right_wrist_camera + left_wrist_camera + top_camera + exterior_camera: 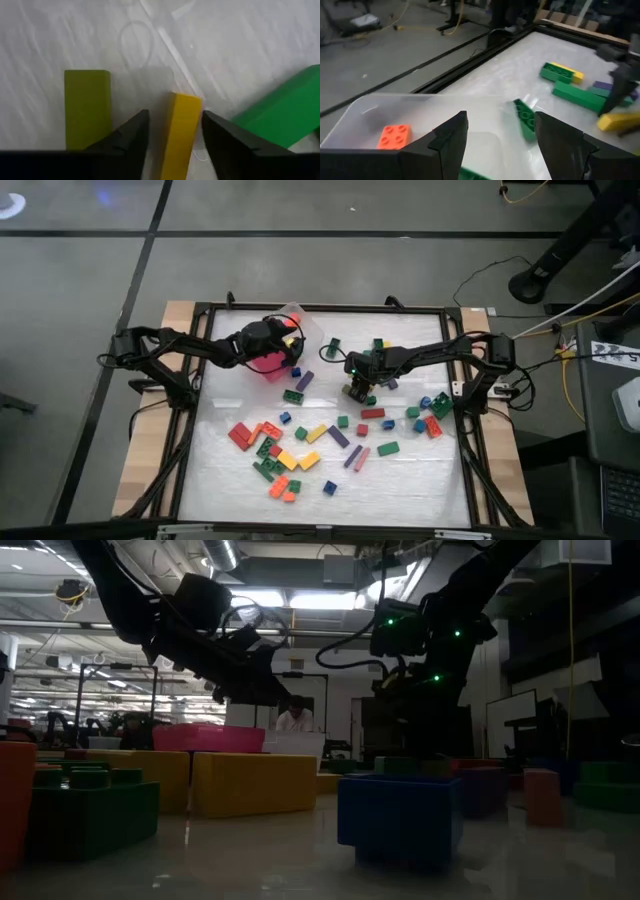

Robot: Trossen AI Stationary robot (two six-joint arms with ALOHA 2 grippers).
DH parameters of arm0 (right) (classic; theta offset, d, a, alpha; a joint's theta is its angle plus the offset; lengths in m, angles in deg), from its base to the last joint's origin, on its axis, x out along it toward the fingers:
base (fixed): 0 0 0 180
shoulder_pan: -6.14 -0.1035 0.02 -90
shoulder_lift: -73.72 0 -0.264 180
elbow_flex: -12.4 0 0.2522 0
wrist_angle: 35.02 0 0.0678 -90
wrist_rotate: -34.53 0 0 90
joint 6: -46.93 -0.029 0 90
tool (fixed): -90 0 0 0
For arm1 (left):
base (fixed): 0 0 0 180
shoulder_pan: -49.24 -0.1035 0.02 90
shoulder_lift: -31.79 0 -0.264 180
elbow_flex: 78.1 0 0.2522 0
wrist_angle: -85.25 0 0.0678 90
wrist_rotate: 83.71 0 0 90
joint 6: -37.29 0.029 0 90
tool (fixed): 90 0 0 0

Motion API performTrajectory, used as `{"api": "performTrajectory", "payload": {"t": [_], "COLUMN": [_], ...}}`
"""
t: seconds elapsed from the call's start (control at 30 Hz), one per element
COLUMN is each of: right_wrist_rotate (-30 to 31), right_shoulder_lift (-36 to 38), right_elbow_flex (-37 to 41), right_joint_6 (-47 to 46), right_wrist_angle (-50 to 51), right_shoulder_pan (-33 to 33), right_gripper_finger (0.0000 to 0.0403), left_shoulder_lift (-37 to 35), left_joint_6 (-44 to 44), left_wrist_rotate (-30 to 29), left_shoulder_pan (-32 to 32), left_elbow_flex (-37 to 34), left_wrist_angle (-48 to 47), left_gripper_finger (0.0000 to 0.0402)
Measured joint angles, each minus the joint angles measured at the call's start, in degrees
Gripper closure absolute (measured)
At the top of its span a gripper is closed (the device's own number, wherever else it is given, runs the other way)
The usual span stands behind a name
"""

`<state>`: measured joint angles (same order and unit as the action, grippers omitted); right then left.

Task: Sort blocks by size
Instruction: Put the big yellow block into the white bin

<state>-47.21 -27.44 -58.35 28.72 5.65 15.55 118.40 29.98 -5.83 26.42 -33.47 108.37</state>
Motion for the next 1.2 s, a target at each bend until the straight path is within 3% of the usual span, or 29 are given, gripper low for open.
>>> {"api": "performTrajectory", "payload": {"t": [0.23,0.4,0.7,0.93,1.2], "right_wrist_rotate": [0.1,-0.3,0.1,0.1,-2.5], "right_shoulder_lift": [0.0,0.0,0.0,0.0,-0.4], "right_elbow_flex": [0.0,-1.0,-10.6,-12.5,-12.5], "right_joint_6": [2.3,5.5,13.9,27.3,29.2], "right_wrist_angle": [-0.9,-3.1,-5.4,-22.2,-34.3], "right_shoulder_pan": [0.0,0.0,0.0,1.3,7.2], "right_gripper_finger": [0.0349,0.0349,0.0328,0.0346,0.0325], "left_shoulder_lift": [0.0,0.0,-4.1,-12.2,-20.1], "left_joint_6": [6.4,6.7,6.5,6.2,5.2], "left_wrist_rotate": [0.0,0.0,0.0,0.0,0.0], "left_shoulder_pan": [5.4,9.4,15.1,20.3,27.6], "left_elbow_flex": [0.0,0.0,0.0,0.0,0.0], "left_wrist_angle": [0.3,0.3,-0.7,-8.8,-21.9], "left_gripper_finger": [0.0188,0.0188,0.0188,0.0188,0.0188]}}
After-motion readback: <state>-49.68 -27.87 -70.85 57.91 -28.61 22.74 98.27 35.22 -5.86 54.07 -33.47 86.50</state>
